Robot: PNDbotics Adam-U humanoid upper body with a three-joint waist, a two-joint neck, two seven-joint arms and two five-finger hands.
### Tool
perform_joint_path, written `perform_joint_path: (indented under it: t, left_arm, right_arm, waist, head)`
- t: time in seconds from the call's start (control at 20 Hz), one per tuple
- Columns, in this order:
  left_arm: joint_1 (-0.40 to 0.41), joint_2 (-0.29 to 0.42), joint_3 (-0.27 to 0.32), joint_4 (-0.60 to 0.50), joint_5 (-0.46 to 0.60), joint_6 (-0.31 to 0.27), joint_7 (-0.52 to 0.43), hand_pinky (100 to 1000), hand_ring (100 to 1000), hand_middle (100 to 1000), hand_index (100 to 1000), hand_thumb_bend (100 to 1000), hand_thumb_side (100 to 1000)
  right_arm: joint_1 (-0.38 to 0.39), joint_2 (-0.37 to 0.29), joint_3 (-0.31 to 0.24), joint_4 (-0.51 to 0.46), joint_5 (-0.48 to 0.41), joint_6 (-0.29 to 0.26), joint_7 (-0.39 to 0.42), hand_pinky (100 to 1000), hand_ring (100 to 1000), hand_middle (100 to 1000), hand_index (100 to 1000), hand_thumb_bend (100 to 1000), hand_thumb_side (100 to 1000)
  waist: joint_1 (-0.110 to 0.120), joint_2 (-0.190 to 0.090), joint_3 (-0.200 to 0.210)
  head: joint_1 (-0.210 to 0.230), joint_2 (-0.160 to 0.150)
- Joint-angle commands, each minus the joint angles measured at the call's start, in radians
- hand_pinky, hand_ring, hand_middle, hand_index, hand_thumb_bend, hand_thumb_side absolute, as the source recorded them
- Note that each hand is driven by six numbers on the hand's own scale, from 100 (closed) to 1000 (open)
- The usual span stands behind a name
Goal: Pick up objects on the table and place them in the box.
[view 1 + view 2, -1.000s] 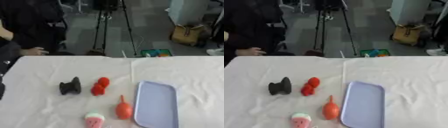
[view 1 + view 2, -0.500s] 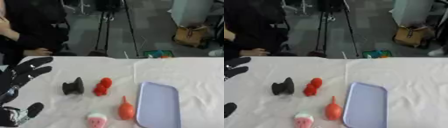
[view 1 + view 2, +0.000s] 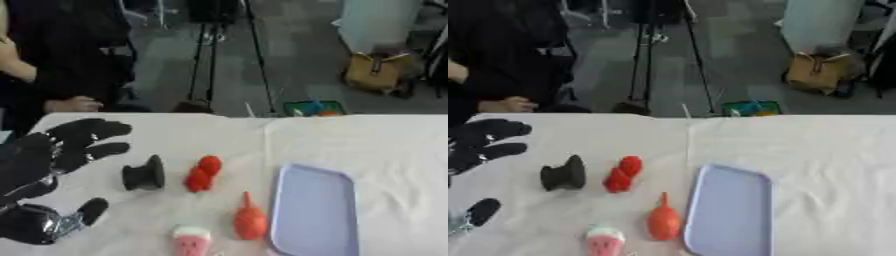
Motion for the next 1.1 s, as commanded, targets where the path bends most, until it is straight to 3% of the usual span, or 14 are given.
perform_joint_path:
  t: [0.05, 0.2, 0.25, 0.3, 0.4, 0.5, 0.6, 0.65, 0.75, 0.8, 0.85, 0.9, 1.1]
  left_arm:
    - [-0.022, 0.068, -0.007, 0.025, -0.081, 0.005, 0.126, 1000, 1000, 1000, 1000, 244, 1000]
    - [-0.057, 0.068, -0.036, 0.093, -0.111, 0.029, 0.183, 1000, 1000, 1000, 1000, 254, 1000]
    - [-0.067, 0.069, -0.043, 0.113, -0.114, 0.030, 0.186, 1000, 1000, 1000, 1000, 166, 903]
    - [-0.075, 0.069, -0.050, 0.133, -0.113, 0.030, 0.179, 1000, 1000, 1000, 1000, 258, 1000]
    - [-0.095, 0.072, -0.063, 0.171, -0.107, 0.023, 0.150, 1000, 1000, 1000, 1000, 285, 1000]
    - [-0.115, 0.071, -0.079, 0.220, -0.088, 0.021, 0.091, 1000, 1000, 1000, 1000, 393, 1000]
    - [-0.138, 0.068, -0.089, 0.258, -0.048, 0.018, 0.023, 1000, 1000, 1000, 1000, 417, 1000]
    - [-0.145, 0.068, -0.090, 0.267, -0.031, 0.017, -0.003, 1000, 1000, 1000, 1000, 521, 984]
    - [-0.161, 0.063, -0.098, 0.291, 0.002, 0.019, -0.076, 1000, 1000, 1000, 1000, 551, 987]
    - [-0.170, 0.061, -0.099, 0.297, 0.017, 0.020, -0.107, 1000, 1000, 1000, 1000, 551, 987]
    - [-0.175, 0.060, -0.099, 0.300, 0.031, 0.021, -0.132, 1000, 1000, 1000, 1000, 382, 894]
    - [-0.185, 0.057, -0.101, 0.310, 0.047, 0.024, -0.160, 1000, 1000, 1000, 1000, 587, 1000]
    - [-0.247, 0.041, -0.116, 0.382, 0.096, 0.040, -0.285, 1000, 1000, 1000, 1000, 657, 1000]
  right_arm:
    - [0.001, -0.031, 0.000, -0.017, 0.004, -0.002, 0.006, 660, 733, 676, 837, 100, 622]
    - [0.002, -0.029, 0.003, -0.017, 0.002, 0.000, 0.009, 661, 733, 676, 836, 100, 622]
    - [0.003, -0.028, 0.002, -0.017, 0.002, 0.000, 0.009, 661, 733, 676, 836, 100, 624]
    - [0.004, -0.028, 0.003, -0.017, 0.002, -0.001, 0.010, 661, 733, 676, 836, 100, 624]
    - [0.005, -0.027, 0.004, -0.017, 0.002, -0.002, 0.012, 661, 733, 676, 836, 100, 624]
    - [0.005, -0.026, 0.005, -0.017, 0.002, -0.002, 0.015, 661, 733, 676, 835, 100, 624]
    - [0.005, -0.025, 0.006, -0.017, 0.003, -0.002, 0.017, 662, 733, 676, 835, 100, 625]
    - [0.005, -0.024, 0.006, -0.017, 0.003, -0.002, 0.018, 662, 734, 675, 832, 100, 627]
    - [0.006, -0.022, 0.006, -0.017, 0.005, -0.002, 0.022, 662, 734, 675, 832, 100, 626]
    - [0.006, -0.021, 0.006, -0.017, 0.005, -0.002, 0.024, 662, 734, 675, 832, 100, 626]
    - [0.006, -0.021, 0.006, -0.017, 0.006, -0.002, 0.025, 663, 735, 675, 828, 100, 628]
    - [0.006, -0.021, 0.007, -0.017, 0.007, -0.002, 0.027, 663, 735, 675, 828, 100, 628]
    - [0.007, -0.019, 0.009, -0.017, 0.008, -0.003, 0.033, 663, 734, 675, 823, 100, 628]
  waist:
    - [-0.001, -0.024, -0.001]
    - [-0.001, -0.026, -0.008]
    - [-0.001, -0.026, -0.010]
    - [-0.001, -0.026, -0.011]
    - [-0.002, -0.025, -0.013]
    - [-0.001, -0.025, -0.016]
    - [-0.001, -0.024, -0.017]
    - [-0.001, -0.024, -0.017]
    - [-0.001, -0.021, -0.019]
    - [-0.001, -0.021, -0.019]
    - [-0.001, -0.021, -0.019]
    - [0.000, -0.020, -0.020]
    - [0.001, -0.018, -0.025]
  head:
    - [-0.001, 0.016]
    - [0.017, 0.034]
    - [0.021, 0.036]
    - [0.024, 0.035]
    - [0.028, 0.035]
    - [0.034, 0.032]
    - [0.037, 0.030]
    - [0.038, 0.030]
    - [0.040, 0.025]
    - [0.040, 0.024]
    - [0.040, 0.023]
    - [0.042, 0.021]
    - [0.047, 0.013]
